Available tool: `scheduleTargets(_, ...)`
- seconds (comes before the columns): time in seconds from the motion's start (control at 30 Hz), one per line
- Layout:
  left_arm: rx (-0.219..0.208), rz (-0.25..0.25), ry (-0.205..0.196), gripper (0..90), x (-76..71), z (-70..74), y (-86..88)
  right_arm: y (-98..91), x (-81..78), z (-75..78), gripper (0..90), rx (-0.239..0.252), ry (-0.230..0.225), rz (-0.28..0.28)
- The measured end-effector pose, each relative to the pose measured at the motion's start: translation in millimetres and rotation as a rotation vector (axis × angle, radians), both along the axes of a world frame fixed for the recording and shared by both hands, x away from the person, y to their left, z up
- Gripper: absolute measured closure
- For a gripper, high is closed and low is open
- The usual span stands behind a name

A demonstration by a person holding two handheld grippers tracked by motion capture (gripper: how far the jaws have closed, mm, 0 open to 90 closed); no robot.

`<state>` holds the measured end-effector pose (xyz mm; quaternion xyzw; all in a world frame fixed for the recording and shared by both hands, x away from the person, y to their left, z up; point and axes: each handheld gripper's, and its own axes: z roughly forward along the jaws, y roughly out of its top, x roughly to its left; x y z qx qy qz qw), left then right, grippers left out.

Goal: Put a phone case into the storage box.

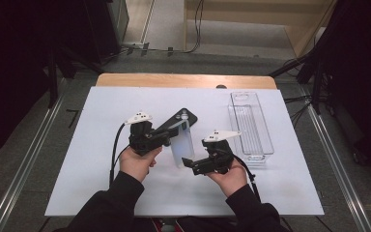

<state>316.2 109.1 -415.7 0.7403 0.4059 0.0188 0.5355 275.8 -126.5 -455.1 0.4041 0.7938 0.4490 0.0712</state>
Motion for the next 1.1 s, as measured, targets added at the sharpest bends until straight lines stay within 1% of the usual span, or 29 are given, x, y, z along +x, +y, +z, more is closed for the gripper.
scheduleTargets(0.07, 0.009, -0.005, -0.004, 80.7, -1.6, 0.2, -1.7, 0.7, -0.6, 2.5, 0.0, -0.006, -0.009, -0.007)
scheduleTargets(0.17, -0.001, -0.009, 0.0, 80.7, -3.7, 0.3, -4.1, 2.0, -1.1, 6.1, 0.0, -0.007, -0.016, -0.022)
scheduleTargets(0.23, -0.007, -0.007, 0.001, 80.7, -4.9, 0.8, -5.8, 2.8, -0.9, 8.3, 0.0, -0.007, -0.022, -0.023)
scheduleTargets(0.33, -0.003, -0.007, 0.004, 80.7, -6.2, 1.0, -7.5, 4.5, 0.1, 10.1, 0.0, -0.014, -0.024, -0.026)
scheduleTargets(0.47, -0.01, -0.006, 0.01, 80.7, -7.7, 1.3, -9.0, 7.8, 1.7, 12.6, 0.0, -0.016, -0.031, -0.035)
scheduleTargets(0.53, -0.01, -0.006, 0.011, 80.7, -9.4, 1.9, -10.2, 9.2, 2.7, 13.0, 0.0, -0.022, -0.039, -0.042)
scheduleTargets(0.63, -0.013, -0.006, 0.008, 80.6, -10.9, 2.2, -11.3, 11.3, 4.4, 13.7, 0.0, -0.007, -0.038, -0.063)
scheduleTargets(0.67, -0.014, -0.011, 0.015, 80.7, -11.7, 2.2, -12.2, 11.8, 5.2, 14.3, 0.0, -0.004, -0.041, -0.066)
scheduleTargets(0.8, -0.01, -0.016, 0.015, 80.6, -13.7, 1.3, -15.1, 15.5, 8.6, 15.9, 0.0, -0.009, -0.045, -0.066)
scheduleTargets(0.87, -0.015, -0.019, 0.023, 80.6, -14.9, 0.9, -17.2, 17.0, 10.0, 15.8, 0.0, -0.015, -0.048, -0.066)
scheduleTargets(1.03, -0.013, -0.028, 0.02, 80.6, -17.6, 0.6, -21.9, 19.9, 12.5, 14.7, 0.0, -0.013, -0.046, -0.071)
scheduleTargets(1.07, -0.009, -0.028, 0.019, 80.6, -18.0, 0.4, -22.6, 19.7, 12.9, 14.3, 1.0, -0.013, -0.047, -0.073)
scheduleTargets(1.1, -0.011, -0.032, 0.023, 80.6, -18.3, 0.3, -23.1, 19.5, 13.0, 14.2, 3.8, -0.006, -0.045, -0.076)
